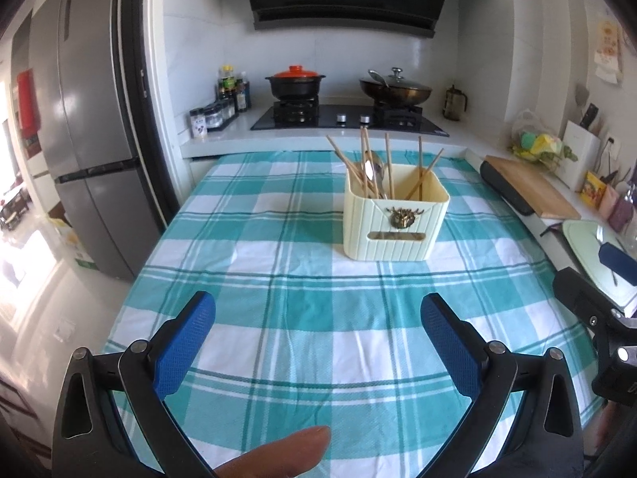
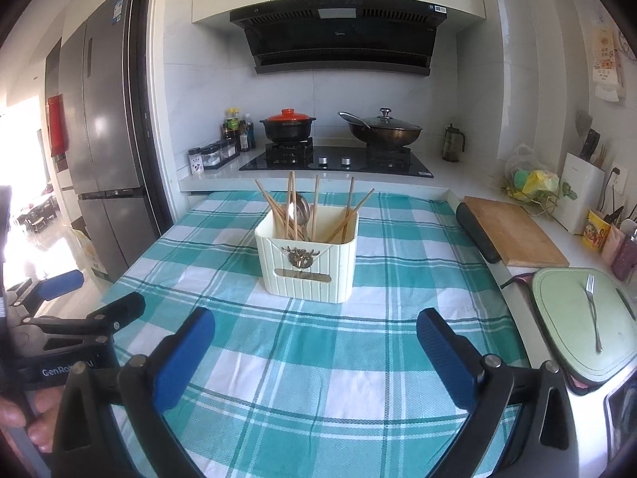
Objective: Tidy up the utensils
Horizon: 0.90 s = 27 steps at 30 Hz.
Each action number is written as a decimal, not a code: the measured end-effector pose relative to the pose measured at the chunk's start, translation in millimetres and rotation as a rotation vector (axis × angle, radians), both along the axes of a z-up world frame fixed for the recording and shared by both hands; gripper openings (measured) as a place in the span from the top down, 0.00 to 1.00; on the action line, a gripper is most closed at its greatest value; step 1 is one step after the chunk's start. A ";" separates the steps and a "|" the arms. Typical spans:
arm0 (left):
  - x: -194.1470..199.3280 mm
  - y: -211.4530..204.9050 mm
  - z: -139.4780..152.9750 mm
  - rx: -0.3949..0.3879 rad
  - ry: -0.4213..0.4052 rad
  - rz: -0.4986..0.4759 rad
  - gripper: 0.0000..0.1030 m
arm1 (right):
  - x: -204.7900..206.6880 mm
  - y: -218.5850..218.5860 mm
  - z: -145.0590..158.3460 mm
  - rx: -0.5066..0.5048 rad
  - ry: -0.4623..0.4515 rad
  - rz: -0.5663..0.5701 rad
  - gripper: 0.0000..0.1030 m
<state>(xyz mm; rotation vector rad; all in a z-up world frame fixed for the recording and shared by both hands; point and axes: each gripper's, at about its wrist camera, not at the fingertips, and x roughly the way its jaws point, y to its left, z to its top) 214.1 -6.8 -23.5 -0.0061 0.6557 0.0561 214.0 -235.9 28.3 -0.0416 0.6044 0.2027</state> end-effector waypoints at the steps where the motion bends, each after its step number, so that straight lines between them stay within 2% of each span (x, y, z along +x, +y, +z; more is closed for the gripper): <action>1: -0.6 -1.2 0.4 0.007 -0.002 0.002 0.00 | -0.7 1.1 0.4 -0.004 0.003 -0.004 0.00; 15: 1.1 -16.6 0.9 0.043 -0.005 -0.013 0.00 | -7.5 0.2 2.1 -0.034 0.013 -0.028 0.00; 27: -0.8 -18.9 1.3 0.041 -0.003 -0.011 0.00 | -10.6 -0.9 2.6 -0.049 0.011 -0.049 0.00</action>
